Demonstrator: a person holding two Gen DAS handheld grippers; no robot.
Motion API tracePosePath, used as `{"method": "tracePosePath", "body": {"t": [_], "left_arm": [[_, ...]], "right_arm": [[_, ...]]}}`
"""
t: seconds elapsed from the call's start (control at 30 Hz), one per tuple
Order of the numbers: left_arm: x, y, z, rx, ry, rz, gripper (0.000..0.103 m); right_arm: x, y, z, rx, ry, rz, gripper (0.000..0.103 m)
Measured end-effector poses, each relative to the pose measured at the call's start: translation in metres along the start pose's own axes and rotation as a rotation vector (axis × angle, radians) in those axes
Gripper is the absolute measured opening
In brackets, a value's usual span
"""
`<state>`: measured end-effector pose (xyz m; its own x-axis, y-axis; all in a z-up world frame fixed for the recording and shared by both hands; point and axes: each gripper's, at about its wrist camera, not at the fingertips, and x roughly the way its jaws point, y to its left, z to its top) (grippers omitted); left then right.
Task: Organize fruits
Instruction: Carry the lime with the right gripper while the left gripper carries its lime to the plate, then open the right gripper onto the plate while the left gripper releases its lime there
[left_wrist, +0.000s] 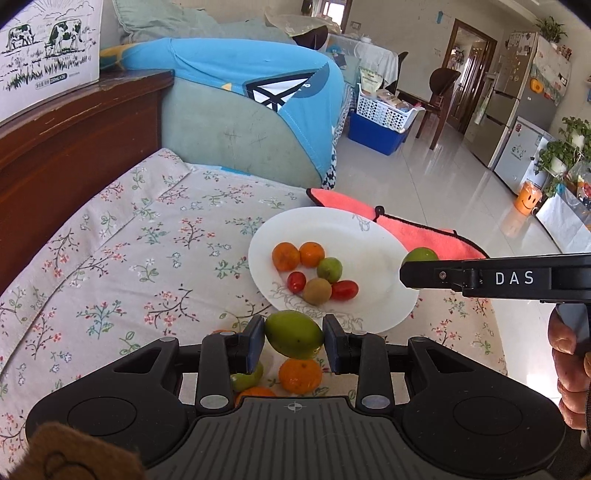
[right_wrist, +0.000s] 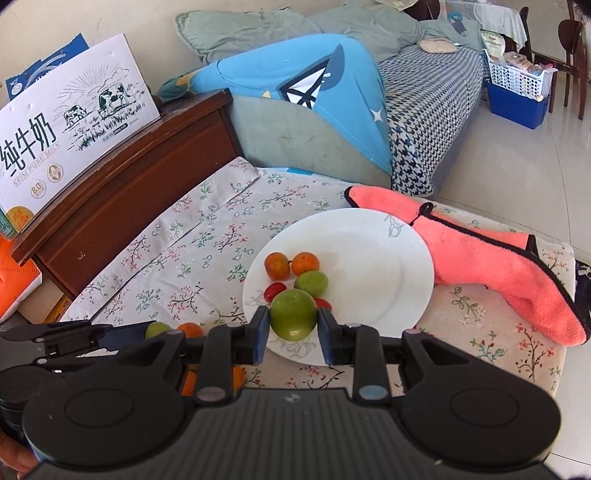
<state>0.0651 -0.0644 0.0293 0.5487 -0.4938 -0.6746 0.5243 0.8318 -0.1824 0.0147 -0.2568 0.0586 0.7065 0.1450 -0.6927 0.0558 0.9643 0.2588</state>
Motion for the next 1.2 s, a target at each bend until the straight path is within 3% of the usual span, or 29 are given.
{"method": "tracePosePath", "body": {"t": [0.6,0.97,1.2], "left_arm": [[0.080,-0.045,0.017,0.083,0.078,-0.036,0.032],[0.101,-0.051,0.021,0.078,0.089,-0.038,0.031],[0.106,-0.054,0.028,0.061,0.063,-0.050,0.033]], "right_arm": [[0.031,-0.051,0.020,0.061,0.041,-0.100,0.028],[0.056,-0.065,0.024,0.085,0.074,-0.102,0.028],[0.067,-0.077,0.027,0.163,0.074,-0.106,0.028]]}}
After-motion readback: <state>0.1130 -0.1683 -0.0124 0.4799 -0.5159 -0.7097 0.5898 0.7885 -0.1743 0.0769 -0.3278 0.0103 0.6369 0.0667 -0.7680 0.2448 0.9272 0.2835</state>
